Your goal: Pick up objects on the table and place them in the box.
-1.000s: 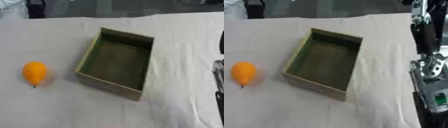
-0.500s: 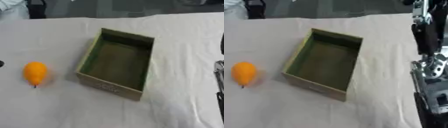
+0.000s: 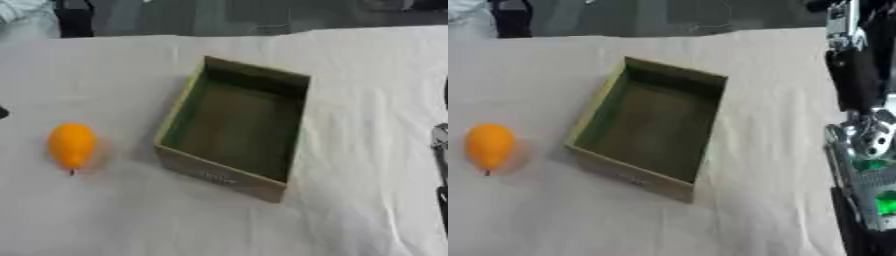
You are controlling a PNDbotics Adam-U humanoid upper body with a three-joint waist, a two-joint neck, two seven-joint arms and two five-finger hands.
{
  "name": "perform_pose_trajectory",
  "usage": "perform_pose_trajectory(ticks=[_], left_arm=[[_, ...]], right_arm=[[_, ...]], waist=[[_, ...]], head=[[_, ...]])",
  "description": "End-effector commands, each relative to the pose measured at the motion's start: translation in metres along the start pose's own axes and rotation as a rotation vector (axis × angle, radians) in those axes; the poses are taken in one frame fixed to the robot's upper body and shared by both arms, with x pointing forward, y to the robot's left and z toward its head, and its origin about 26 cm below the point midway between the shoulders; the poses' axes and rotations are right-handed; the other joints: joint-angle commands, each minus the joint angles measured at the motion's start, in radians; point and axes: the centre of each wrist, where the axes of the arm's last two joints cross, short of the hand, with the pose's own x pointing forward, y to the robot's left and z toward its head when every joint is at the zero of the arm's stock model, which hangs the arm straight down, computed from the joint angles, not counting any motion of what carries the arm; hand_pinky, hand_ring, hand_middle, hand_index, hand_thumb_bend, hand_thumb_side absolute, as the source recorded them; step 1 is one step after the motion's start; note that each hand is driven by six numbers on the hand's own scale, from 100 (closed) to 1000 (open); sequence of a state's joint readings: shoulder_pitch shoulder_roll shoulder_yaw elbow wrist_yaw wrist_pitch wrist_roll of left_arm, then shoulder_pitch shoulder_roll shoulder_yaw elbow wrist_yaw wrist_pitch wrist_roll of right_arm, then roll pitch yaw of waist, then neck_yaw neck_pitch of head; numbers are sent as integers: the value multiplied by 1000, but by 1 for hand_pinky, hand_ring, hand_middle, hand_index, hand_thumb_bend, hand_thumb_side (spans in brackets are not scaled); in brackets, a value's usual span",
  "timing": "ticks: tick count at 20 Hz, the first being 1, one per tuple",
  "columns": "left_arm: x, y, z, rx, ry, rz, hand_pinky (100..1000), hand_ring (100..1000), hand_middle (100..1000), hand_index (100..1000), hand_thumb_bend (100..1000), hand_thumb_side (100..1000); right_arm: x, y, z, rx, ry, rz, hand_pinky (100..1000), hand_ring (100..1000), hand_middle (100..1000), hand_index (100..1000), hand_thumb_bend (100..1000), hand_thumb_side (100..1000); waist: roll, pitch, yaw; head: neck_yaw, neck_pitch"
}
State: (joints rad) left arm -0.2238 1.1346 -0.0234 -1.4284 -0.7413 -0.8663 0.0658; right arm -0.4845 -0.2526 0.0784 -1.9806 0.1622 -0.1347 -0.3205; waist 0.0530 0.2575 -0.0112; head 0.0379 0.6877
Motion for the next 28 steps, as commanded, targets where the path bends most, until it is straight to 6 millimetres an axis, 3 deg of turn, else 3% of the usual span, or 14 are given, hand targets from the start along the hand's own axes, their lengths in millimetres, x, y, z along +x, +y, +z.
perform_pose_trajectory(ticks=[1, 17, 22, 28], left_arm=[[-11, 5, 3, -57, -5, -14, 854, 887, 846, 1000, 682, 698], [-16, -22, -32, -182, -37, 39, 849, 878, 831, 1000, 670, 668], [-16, -20, -36, -205, -43, 7, 839, 889, 833, 1000, 666, 567], [-22, -19, -34, -189, -14, -38, 831, 895, 837, 1000, 640, 587]], right_arm=[[7, -1, -6, 10, -33, -8, 545, 833, 567, 782, 285, 681], [8, 2, -5, 15, -29, -26, 547, 833, 568, 781, 277, 678], [7, 2, -5, 15, -28, -27, 547, 834, 568, 781, 276, 678], [8, 2, -5, 16, -28, -29, 548, 834, 567, 781, 278, 678]], waist=[[2, -13, -1], [8, -16, -17], [10, -16, -17], [8, -11, -16]], head=[[8, -15], [30, -20], [27, -23], [27, -25]])
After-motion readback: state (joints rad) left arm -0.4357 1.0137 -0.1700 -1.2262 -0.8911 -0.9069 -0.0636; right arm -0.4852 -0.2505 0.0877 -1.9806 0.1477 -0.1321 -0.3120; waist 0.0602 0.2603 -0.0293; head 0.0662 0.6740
